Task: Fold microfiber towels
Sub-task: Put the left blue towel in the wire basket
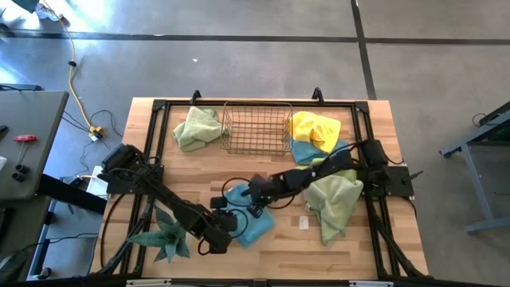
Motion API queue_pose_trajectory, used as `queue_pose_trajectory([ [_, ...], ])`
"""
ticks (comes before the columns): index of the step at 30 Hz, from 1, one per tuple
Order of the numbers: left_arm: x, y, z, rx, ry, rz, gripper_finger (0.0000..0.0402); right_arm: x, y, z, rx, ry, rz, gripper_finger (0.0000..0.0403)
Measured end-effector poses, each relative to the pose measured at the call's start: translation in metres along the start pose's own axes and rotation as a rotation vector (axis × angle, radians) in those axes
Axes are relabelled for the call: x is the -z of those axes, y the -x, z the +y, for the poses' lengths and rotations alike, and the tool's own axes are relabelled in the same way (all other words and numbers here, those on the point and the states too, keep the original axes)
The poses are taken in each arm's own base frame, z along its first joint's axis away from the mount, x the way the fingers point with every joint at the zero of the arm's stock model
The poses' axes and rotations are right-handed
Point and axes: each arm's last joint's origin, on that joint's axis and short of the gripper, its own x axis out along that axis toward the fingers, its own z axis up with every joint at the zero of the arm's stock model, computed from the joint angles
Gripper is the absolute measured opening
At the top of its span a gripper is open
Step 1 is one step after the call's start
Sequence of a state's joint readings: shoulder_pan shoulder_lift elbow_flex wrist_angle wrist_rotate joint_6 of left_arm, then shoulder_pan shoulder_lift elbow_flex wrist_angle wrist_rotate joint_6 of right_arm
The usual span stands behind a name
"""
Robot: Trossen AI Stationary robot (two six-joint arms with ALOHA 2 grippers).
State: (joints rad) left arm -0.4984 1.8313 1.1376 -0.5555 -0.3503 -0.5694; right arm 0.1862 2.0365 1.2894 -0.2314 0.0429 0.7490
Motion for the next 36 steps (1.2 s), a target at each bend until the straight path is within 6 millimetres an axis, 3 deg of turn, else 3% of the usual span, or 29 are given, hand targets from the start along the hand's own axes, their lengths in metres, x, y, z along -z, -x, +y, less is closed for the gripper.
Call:
queue_pose_trajectory([
  [5, -0.006, 0.003, 0.006, -0.004, -0.002, -0.032, 0.0133, -0.017, 0.004, -0.007, 0.005, 0.043, 0.005, 0.0023],
  [10, -0.007, 0.002, 0.007, -0.01, -0.021, -0.027, 0.0133, -0.031, 0.021, -0.005, 0.061, 0.027, 0.093, 0.0092],
  [15, -0.008, 0.001, 0.01, -0.026, -0.054, -0.031, 0.0133, -0.043, 0.047, 0.005, 0.156, -0.027, 0.201, 0.0162],
  [18, -0.011, -0.001, 0.016, -0.054, -0.086, -0.03, 0.0133, -0.042, 0.065, 0.021, 0.213, -0.086, 0.226, 0.0186],
  [21, -0.015, -0.005, 0.026, -0.069, -0.13, -0.019, 0.0133, -0.021, 0.077, 0.048, 0.257, -0.042, 0.238, 0.0194],
  [26, -0.024, -0.012, 0.045, -0.018, -0.297, 0.021, 0.0133, 0.032, 0.087, 0.077, 0.364, -0.093, 0.272, 0.0187],
  [31, -0.036, -0.019, 0.063, 0.078, -0.37, 0.006, 0.0133, 0.089, 0.081, 0.095, 0.402, -0.338, 0.235, 0.0169],
  [36, -0.045, -0.026, 0.076, 0.086, -0.347, -0.023, 0.0133, 0.124, 0.061, 0.115, 0.173, -0.65, -0.012, 0.0151],
])
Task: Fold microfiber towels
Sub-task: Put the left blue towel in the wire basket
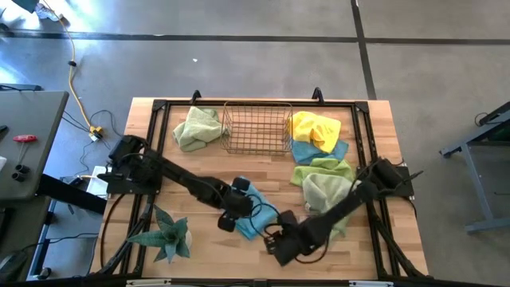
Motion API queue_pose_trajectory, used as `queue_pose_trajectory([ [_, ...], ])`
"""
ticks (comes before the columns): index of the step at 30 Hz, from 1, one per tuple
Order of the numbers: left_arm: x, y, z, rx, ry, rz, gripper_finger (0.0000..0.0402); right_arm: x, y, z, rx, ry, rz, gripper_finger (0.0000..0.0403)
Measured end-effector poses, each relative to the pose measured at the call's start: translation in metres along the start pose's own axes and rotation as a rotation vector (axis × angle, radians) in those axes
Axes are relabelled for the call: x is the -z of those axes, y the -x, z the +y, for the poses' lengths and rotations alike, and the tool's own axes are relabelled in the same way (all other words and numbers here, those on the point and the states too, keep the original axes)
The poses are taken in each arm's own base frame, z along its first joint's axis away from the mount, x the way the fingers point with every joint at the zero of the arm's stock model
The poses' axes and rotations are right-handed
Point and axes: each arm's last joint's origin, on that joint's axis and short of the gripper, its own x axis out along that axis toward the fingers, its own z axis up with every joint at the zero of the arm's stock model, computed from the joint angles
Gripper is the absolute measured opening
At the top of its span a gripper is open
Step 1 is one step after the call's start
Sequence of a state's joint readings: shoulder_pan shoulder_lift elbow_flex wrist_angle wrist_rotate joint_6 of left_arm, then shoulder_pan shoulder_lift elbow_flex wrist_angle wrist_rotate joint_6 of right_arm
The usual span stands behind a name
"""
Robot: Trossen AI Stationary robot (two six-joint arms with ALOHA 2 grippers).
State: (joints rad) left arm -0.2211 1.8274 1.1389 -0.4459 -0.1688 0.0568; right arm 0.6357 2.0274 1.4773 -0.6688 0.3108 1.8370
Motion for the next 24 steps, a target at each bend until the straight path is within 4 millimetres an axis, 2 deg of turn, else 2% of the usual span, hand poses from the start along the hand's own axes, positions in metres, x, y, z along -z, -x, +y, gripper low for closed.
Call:
queue_pose_trajectory([
  [5, 0.004, -0.009, 0.007, 0.013, 0.027, 0.034, 0.0133, 0.014, -0.013, -0.01, -0.206, -0.213, -0.154, 0.015],
  [10, 0.006, -0.016, 0.004, 0.039, 0.091, 0.058, 0.0133, 0.009, -0.026, -0.023, -0.188, -0.347, -0.182, 0.015],
  [17, 0.009, -0.031, -0.006, 0.047, 0.188, 0.094, 0.0133, -0.003, -0.042, -0.036, -0.166, -0.336, -0.219, 0.015],
  [24, 0.0, -0.039, -0.02, 0.067, 0.314, 0.0, 0.0133, -0.029, -0.052, -0.042, -0.108, -0.281, -0.305, 0.0149],
])
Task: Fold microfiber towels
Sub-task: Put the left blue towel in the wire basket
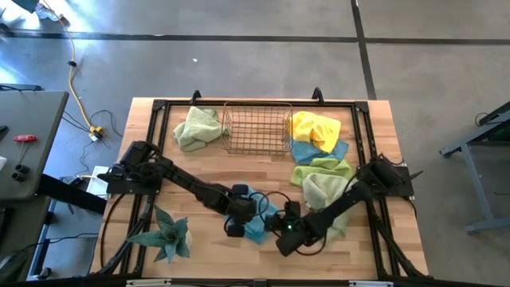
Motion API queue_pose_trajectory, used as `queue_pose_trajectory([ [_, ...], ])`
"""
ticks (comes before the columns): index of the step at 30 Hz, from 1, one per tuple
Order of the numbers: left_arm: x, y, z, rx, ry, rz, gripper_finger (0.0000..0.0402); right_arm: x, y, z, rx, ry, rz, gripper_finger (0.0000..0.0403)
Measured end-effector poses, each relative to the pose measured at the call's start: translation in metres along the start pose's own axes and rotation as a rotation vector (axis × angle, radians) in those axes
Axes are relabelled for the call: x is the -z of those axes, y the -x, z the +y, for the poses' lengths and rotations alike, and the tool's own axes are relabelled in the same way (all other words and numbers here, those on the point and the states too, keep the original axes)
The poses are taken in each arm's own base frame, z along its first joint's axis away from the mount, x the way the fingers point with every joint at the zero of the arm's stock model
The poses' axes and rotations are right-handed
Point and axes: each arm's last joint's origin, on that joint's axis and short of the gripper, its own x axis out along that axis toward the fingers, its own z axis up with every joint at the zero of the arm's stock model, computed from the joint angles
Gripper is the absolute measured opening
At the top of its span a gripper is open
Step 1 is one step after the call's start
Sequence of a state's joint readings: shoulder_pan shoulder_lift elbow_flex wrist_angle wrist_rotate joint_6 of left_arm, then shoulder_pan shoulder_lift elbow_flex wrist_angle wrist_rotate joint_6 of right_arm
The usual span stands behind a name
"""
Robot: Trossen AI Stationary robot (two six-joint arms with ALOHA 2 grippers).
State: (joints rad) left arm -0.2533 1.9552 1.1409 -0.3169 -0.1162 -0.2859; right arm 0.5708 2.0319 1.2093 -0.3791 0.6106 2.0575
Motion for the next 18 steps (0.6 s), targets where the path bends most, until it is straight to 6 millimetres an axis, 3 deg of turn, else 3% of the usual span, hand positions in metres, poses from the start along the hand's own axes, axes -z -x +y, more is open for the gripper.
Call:
queue_pose_trajectory([
  [6, -0.004, -0.002, -0.001, -0.015, 0.261, -0.067, 0.0133, -0.024, -0.015, 0.007, 0.058, 0.17, -0.032, 0.0149],
  [10, -0.003, -0.001, 0.002, -0.092, 0.379, -0.084, 0.0133, -0.044, -0.014, 0.008, 0.159, 0.318, 0.011, 0.0149],
  [13, -0.003, -0.002, 0.003, -0.102, 0.4, -0.088, 0.0133, -0.063, -0.002, 0.009, 0.241, 0.418, 0.057, 0.0149],
  [18, -0.004, 0.0, 0.003, -0.104, 0.386, -0.094, 0.0133, -0.086, 0.039, 0.02, 0.224, 0.429, 0.099, 0.0149],
])
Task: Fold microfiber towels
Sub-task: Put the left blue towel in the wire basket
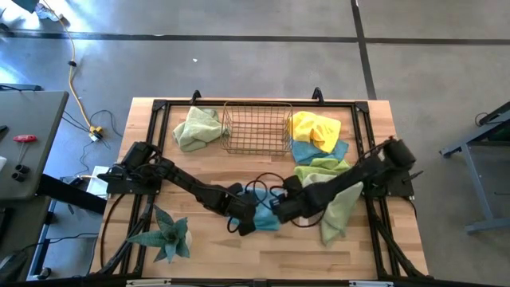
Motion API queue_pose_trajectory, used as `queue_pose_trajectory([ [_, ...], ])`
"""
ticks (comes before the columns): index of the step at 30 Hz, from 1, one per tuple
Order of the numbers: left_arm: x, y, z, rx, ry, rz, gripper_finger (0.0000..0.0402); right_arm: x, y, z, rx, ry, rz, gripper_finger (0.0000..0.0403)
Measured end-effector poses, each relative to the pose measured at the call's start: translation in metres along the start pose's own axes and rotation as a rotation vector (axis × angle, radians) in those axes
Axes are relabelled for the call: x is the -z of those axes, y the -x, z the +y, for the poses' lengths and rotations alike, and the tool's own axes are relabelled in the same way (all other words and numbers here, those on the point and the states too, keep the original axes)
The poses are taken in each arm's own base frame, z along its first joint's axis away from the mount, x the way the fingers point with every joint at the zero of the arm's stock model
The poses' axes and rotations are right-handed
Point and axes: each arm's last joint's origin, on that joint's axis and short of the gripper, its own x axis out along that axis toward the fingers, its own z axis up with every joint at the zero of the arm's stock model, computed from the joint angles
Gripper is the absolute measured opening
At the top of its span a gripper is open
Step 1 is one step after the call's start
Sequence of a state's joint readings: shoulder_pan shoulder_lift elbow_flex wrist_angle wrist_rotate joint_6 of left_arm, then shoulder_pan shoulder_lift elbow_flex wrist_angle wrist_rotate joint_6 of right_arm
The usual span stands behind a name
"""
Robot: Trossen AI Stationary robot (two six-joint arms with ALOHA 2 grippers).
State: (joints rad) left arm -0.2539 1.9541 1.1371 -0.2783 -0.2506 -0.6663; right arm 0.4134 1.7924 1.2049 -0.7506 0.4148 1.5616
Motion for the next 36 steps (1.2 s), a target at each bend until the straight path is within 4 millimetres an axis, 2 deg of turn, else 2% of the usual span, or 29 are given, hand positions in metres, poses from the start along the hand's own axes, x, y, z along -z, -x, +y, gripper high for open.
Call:
queue_pose_trajectory([
  [3, -0.002, 0.003, -0.002, 0.018, -0.003, -0.014, 0.0133, -0.002, 0.024, 0.0, -0.079, -0.011, 0.007, 0.0149],
  [5, -0.005, 0.008, -0.003, 0.038, -0.027, -0.033, 0.0133, 0.002, 0.032, 0.0, -0.111, -0.002, 0.014, 0.0149],
  [7, -0.009, 0.014, -0.005, 0.068, -0.071, -0.06, 0.0133, 0.01, 0.037, 0.001, -0.137, -0.029, 0.023, 0.0149],
  [9, -0.01, 0.019, -0.007, 0.076, -0.149, -0.074, 0.0133, 0.018, 0.039, 0.002, -0.151, -0.127, 0.01, 0.0149],
  [14, -0.004, 0.018, -0.014, 0.092, -0.325, -0.068, 0.0133, 0.035, 0.042, 0.003, -0.171, -0.289, 0.015, 0.0166],
  [19, 0.001, 0.009, -0.016, 0.098, -0.375, -0.049, 0.0133, 0.043, 0.033, 0.005, -0.156, -0.364, 0.04, 0.0206],
  [24, -0.006, 0.007, -0.009, 0.077, -0.351, -0.062, 0.0133, 0.048, 0.01, 0.01, -0.11, -0.386, 0.115, 0.0243],
  [27, -0.011, 0.005, -0.005, 0.084, -0.328, -0.076, 0.0133, 0.051, 0.001, 0.014, -0.113, -0.338, 0.128, 0.0249],
  [36, -0.015, 0.005, -0.005, 0.116, -0.312, -0.094, 0.0133, 0.047, -0.001, 0.017, -0.143, -0.261, 0.142, 0.025],
])
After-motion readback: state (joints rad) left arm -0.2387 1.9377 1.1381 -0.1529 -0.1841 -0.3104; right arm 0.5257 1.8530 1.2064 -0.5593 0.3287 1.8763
